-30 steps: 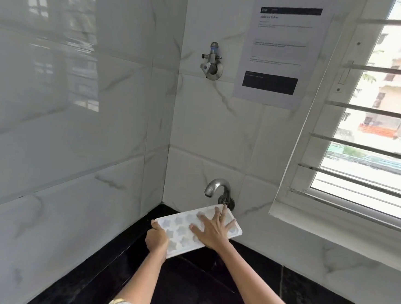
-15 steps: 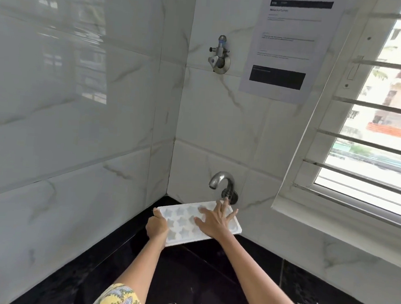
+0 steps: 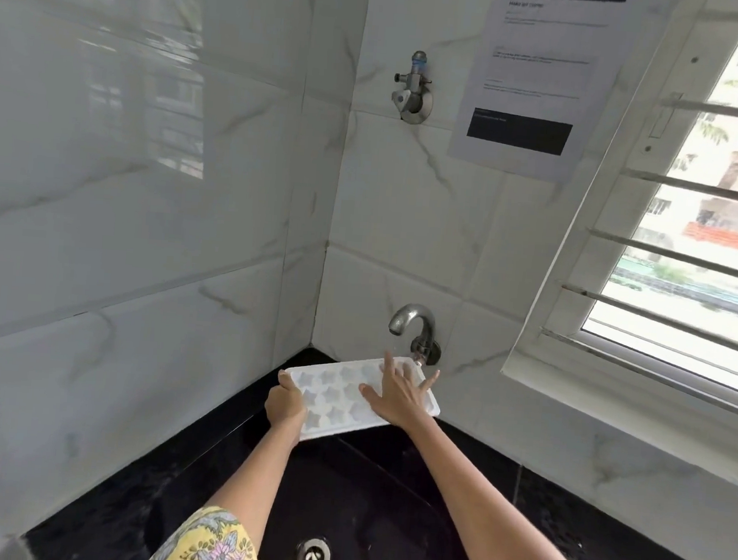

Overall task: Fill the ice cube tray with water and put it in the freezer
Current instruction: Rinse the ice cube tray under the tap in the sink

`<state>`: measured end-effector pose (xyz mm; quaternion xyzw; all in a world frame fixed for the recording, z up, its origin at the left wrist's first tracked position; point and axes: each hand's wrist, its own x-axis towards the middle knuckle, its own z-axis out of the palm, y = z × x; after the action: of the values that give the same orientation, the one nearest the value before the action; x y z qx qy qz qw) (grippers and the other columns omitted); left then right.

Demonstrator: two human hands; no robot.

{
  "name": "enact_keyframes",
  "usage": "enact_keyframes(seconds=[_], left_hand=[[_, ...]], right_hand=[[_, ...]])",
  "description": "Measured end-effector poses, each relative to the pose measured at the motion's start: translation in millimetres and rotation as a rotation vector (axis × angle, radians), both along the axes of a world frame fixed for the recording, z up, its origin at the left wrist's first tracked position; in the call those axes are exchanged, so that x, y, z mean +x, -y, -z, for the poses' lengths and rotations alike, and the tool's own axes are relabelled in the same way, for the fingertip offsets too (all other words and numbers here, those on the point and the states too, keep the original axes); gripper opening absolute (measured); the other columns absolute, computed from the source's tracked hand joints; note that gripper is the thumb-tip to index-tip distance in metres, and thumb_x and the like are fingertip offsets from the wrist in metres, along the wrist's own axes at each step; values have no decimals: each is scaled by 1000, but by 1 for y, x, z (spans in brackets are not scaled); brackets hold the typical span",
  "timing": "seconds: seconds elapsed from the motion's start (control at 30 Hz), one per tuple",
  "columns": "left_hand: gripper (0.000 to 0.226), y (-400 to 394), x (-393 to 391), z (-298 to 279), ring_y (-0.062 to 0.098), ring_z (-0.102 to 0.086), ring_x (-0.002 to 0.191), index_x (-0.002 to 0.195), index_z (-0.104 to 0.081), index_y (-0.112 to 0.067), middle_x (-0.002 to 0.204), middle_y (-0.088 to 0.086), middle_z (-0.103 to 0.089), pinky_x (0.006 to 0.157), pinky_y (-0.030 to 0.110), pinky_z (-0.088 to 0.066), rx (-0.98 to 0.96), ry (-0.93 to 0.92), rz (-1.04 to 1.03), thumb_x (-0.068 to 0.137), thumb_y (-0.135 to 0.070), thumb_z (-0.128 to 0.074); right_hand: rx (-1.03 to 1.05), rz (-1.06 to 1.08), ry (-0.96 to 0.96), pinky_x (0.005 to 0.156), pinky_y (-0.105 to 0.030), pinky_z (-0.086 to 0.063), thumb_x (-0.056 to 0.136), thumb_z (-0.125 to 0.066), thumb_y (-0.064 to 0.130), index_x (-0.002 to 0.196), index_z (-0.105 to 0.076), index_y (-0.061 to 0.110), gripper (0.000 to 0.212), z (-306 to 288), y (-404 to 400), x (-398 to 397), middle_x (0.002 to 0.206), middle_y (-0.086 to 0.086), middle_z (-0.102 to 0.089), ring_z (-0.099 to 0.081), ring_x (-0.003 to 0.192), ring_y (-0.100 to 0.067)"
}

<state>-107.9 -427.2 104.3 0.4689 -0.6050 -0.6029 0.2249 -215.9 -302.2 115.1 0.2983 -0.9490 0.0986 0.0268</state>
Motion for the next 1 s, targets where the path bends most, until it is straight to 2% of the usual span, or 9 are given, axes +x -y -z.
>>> enact_keyframes(seconds=[0.1,0.2,0.33,0.5,0.6,0.7,0.77,0.87,1.0], left_hand=[[60,5,4,-1,40,-50,123,128,-48,14,133,30,-50,100,42,-40,-3,10,-24,104,-32,-18],[59,5,6,-2,40,-49,125,130,-47,13,135,29,-49,102,42,-39,6,15,-17,104,-32,-19],[59,12,8,0,39,-47,127,132,-45,11,137,28,-47,103,41,-39,10,3,-24,104,-33,-18],[59,9,5,4,39,-48,125,132,-45,11,137,27,-48,102,41,-39,35,11,-32,103,-34,-19],[58,13,4,5,39,-48,125,131,-46,12,136,27,-49,102,41,-39,0,6,-27,104,-32,-19],[57,12,0,3,40,-49,124,129,-48,13,134,29,-50,100,40,-39,-50,5,-18,104,-30,-21],[57,10,-2,3,41,-49,124,129,-48,14,134,30,-50,100,41,-39,-52,8,-27,104,-30,-20],[59,14,3,5,41,-48,124,128,-48,14,133,31,-50,101,42,-39,-40,15,-42,104,-31,-19],[58,25,9,9,41,-49,124,128,-48,14,133,30,-50,101,41,-40,-29,4,-54,104,-31,-20]], right_hand=[[7,-58,-92,95,-69,21,88,-37,57,146,-9,13,78,-5,-2,-2,125,-8,-58,-32,132,-29],[65,-35,-87,85,-63,32,89,-29,59,146,-5,12,78,-7,2,2,129,-5,-56,-25,135,-32],[-29,-65,-35,105,-68,6,93,-27,53,143,-17,11,66,-2,3,1,123,-4,-60,-34,132,-28],[11,-20,-62,104,-66,7,92,-17,57,145,-9,8,73,5,12,4,133,-9,-51,-24,135,-32],[-28,-59,-63,109,-64,-2,79,6,68,143,-14,8,91,5,2,3,114,-10,-62,-41,123,-31],[32,-35,-70,107,-64,2,94,-16,53,145,-6,8,69,16,2,7,131,-12,-50,-32,131,-30],[-157,-51,40,107,-63,4,96,-27,45,146,0,10,67,17,6,9,138,-9,-44,-23,136,-30],[-355,-5,27,108,-55,-14,97,-34,32,141,-24,8,51,7,1,2,124,-11,-56,-37,126,-31],[-82,165,37,105,-60,-16,96,-31,44,125,-47,15,45,6,-3,-5,143,-20,-26,-14,135,-36]])
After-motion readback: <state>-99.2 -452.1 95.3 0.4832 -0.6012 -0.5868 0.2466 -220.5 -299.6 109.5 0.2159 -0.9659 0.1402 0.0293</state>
